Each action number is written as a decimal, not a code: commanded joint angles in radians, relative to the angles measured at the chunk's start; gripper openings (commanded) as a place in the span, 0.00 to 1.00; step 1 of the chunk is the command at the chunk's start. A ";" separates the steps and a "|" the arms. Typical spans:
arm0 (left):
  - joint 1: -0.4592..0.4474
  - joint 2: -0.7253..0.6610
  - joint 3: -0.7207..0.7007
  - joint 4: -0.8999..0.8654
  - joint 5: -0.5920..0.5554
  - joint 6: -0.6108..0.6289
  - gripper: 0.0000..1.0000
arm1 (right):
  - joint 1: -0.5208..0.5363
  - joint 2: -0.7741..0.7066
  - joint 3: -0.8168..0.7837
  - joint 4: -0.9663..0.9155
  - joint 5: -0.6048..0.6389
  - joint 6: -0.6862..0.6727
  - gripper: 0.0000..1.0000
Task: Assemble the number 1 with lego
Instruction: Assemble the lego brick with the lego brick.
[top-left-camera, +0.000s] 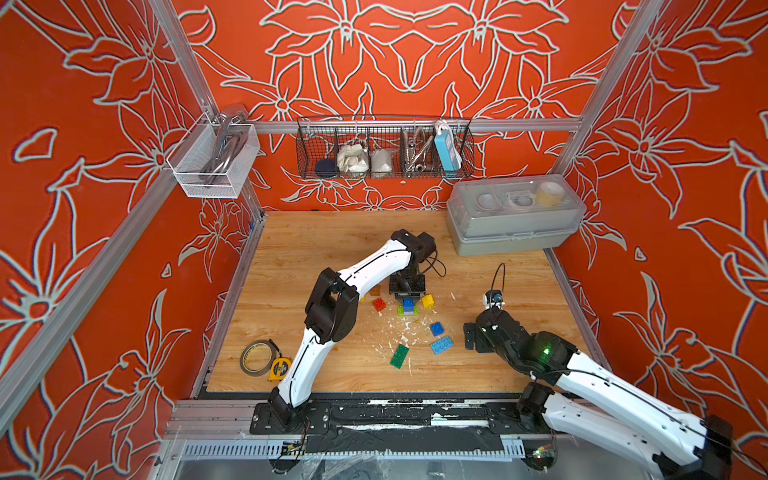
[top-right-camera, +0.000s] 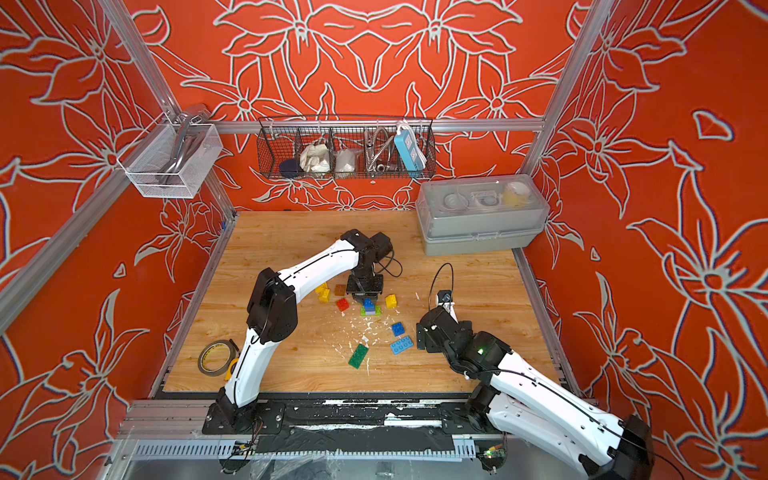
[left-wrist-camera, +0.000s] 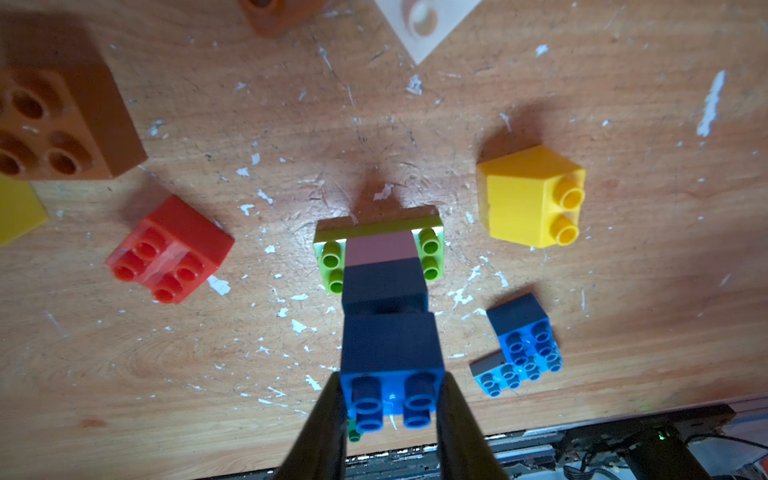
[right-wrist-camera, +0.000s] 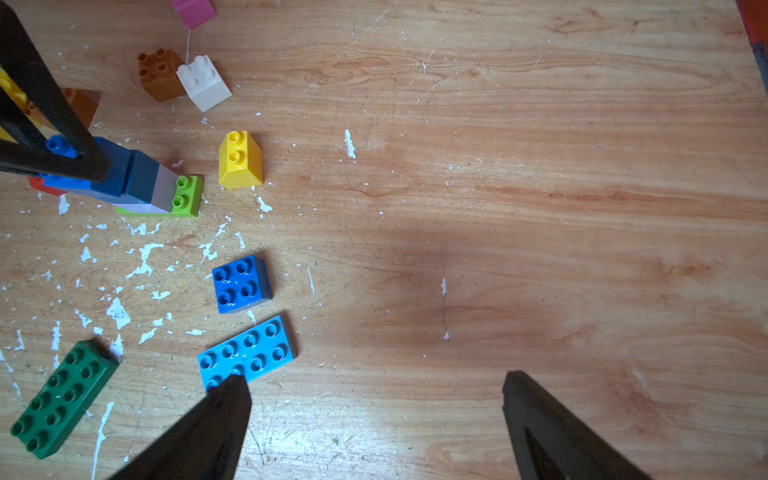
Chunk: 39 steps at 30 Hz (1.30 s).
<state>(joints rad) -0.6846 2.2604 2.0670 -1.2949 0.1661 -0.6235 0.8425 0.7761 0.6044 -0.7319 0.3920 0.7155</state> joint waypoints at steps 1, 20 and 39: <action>0.014 0.057 0.027 -0.052 -0.025 0.016 0.00 | -0.003 0.010 0.019 0.005 0.005 -0.007 1.00; 0.023 0.159 0.129 -0.141 -0.051 -0.007 0.00 | -0.003 -0.017 -0.012 0.008 0.004 -0.005 1.00; 0.026 0.203 0.110 -0.107 -0.051 -0.004 0.00 | -0.003 -0.052 -0.013 -0.023 0.002 0.011 1.00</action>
<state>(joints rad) -0.6655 2.3669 2.2227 -1.4063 0.1757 -0.6464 0.8425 0.7315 0.6006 -0.7265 0.3908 0.7166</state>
